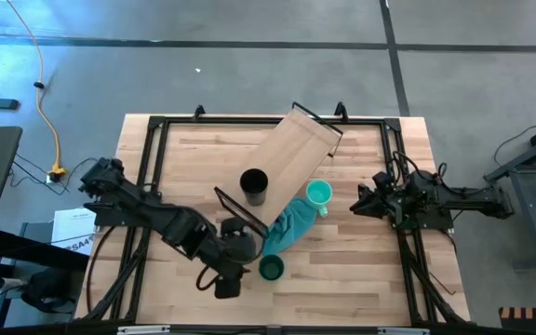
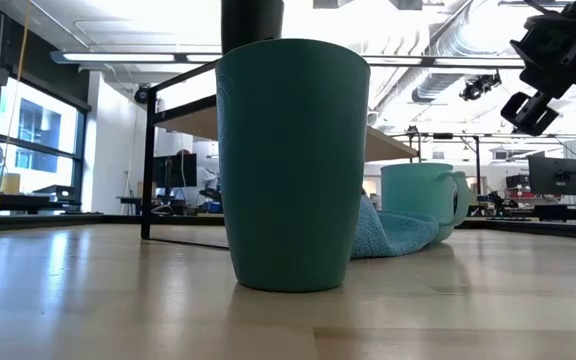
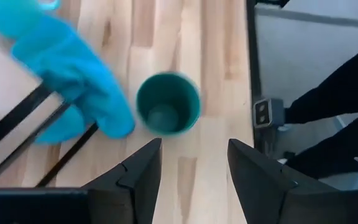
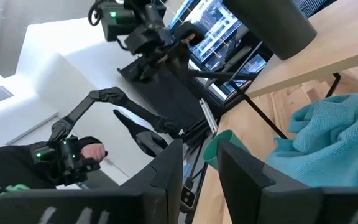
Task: Stack small to large cups/mugs on shelf
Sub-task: Put the green cup on the shelf
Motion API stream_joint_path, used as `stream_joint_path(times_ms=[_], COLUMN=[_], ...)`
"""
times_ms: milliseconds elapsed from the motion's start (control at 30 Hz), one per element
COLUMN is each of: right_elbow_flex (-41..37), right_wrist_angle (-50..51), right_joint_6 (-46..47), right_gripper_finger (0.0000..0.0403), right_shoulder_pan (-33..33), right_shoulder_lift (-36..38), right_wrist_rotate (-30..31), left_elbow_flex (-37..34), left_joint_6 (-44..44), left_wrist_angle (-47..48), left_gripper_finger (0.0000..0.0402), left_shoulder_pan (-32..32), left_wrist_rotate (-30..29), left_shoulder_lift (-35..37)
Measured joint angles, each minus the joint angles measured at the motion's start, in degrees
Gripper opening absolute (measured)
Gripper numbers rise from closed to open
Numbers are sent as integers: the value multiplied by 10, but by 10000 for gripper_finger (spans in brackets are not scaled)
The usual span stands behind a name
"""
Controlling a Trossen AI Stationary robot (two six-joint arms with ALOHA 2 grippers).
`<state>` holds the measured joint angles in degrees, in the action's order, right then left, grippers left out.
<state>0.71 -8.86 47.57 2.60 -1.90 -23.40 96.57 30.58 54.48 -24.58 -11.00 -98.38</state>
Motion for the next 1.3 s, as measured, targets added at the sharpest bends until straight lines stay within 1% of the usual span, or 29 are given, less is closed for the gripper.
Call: stream_joint_path(times_ms=[100, 167, 333, 433, 500, 633, 800, 967, 1133, 1300], right_elbow_flex=[0, 0, 0, 0, 0, 0, 0, 0, 0, 0], right_wrist_angle=[0, 0, 2, 5, 9, 12, 14, 13, 14, 14], right_joint_6=[0, 4, 4, 1, -2, -15, -15, -13, -11, -11], right_gripper_finger=[89, 89, 89, 89, 89, 89, 89, 89, 89, 89], right_shoulder_pan=[0, 0, 0, 0, 0, 0, 0, 0, 0, 0], right_shoulder_lift=[0, 0, 0, 0, 0, 0, 0, 0, 0, 0], right_wrist_rotate=[10, 18, 19, 9, 3, -1, -2, -2, -2, -3], left_elbow_flex=[0, 0, -1, -1, -1, -1, 0, 0, 0, 0], left_joint_6=[2, 33, 179, 278, 335, 446, 540, 593, 599, 599], left_wrist_angle=[-13, -8, 27, 32, 25, 26, 27, 36, 27, 20], left_gripper_finger=[172, 172, 172, 172, 172, 172, 172, 172, 172, 172], left_shoulder_pan=[1, 3, 11, 13, 13, 14, 14, 22, 34, 43], left_wrist_rotate=[0, -2, 7, 14, 26, 30, 26, 28, 29, 42], left_shoulder_lift=[-17, -28, -60, -72, -82, -94, -103, -110, -119, -130])
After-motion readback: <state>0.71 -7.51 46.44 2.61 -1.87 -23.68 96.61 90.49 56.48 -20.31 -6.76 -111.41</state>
